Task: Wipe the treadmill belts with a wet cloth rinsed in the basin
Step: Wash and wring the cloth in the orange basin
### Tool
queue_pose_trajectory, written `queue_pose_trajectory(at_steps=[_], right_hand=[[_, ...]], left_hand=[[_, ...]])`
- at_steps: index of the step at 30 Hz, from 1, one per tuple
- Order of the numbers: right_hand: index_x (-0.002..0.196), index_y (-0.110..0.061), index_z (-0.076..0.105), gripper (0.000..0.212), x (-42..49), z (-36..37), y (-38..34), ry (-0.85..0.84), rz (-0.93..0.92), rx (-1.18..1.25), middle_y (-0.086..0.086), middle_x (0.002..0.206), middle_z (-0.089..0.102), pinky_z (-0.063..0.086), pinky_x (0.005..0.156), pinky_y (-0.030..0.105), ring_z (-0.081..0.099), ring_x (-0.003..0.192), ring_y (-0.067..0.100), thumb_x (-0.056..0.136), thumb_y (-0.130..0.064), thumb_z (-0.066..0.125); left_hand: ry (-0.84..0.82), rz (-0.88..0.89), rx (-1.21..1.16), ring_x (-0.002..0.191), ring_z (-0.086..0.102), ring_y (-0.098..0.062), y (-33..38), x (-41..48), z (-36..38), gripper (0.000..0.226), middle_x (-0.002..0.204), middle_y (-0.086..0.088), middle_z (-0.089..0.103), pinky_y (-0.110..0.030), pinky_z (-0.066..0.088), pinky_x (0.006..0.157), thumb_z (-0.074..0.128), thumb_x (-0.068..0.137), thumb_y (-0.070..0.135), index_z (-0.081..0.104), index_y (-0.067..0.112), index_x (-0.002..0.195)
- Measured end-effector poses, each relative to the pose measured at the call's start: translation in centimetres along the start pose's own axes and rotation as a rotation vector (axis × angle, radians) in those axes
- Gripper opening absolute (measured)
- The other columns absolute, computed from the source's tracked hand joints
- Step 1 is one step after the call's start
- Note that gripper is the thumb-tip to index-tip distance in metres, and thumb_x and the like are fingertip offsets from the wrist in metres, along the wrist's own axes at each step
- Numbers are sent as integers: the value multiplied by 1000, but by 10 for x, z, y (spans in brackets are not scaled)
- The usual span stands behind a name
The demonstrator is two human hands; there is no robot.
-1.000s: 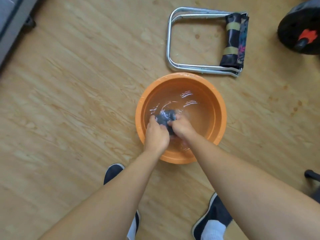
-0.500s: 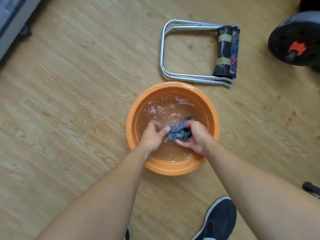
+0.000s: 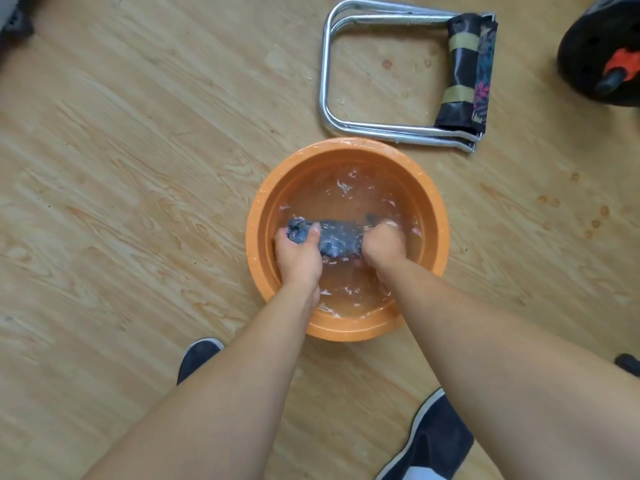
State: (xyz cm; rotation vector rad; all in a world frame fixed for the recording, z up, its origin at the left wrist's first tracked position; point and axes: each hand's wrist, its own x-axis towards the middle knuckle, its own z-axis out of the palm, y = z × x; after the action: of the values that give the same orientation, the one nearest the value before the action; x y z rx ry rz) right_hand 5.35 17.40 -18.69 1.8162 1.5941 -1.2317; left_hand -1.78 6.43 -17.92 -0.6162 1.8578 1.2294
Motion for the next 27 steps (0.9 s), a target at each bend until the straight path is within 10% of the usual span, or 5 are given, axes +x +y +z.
queue_pose_trajectory(at_steps=[6,12,17,24,27], right_hand=[[130,-19,45,31,-50,15,-8,-123,-320,199,10,122,67,53,86,39,67,96,27,109,-42,42],[105,-14,53,21,-40,11,-14,-110,-301,-105,15,108,67,42,80,37,62,106,36,107,-33,42],[61,-13,50,39,-27,16,-26,-237,-95,21,4,59,58,36,49,24,52,64,27,100,-10,49],[119,-3,65,32,-21,-10,-7,-117,-70,-127,21,118,65,49,80,33,65,110,37,106,-19,40],[111,-9,71,38,-27,-12,-7,77,-120,-78,19,114,71,48,89,37,65,110,40,94,-34,47]], left_hand=[[-112,-6,374,101,71,-34,2,-8,3,40,110,-11,72,-50,60,94,44,110,45,65,11,117],[-333,-132,300,34,38,-17,2,-26,-1,57,45,0,44,-21,29,38,39,111,57,63,8,93],[-313,69,297,48,38,-15,-5,-29,-11,47,49,13,42,-28,33,51,44,105,63,64,25,87],[76,213,541,123,60,-39,8,-34,-19,41,132,-18,63,-45,45,101,59,106,35,45,9,134],[99,207,638,126,57,-43,9,-28,-4,32,135,-21,62,-46,43,101,55,108,26,47,5,131]])
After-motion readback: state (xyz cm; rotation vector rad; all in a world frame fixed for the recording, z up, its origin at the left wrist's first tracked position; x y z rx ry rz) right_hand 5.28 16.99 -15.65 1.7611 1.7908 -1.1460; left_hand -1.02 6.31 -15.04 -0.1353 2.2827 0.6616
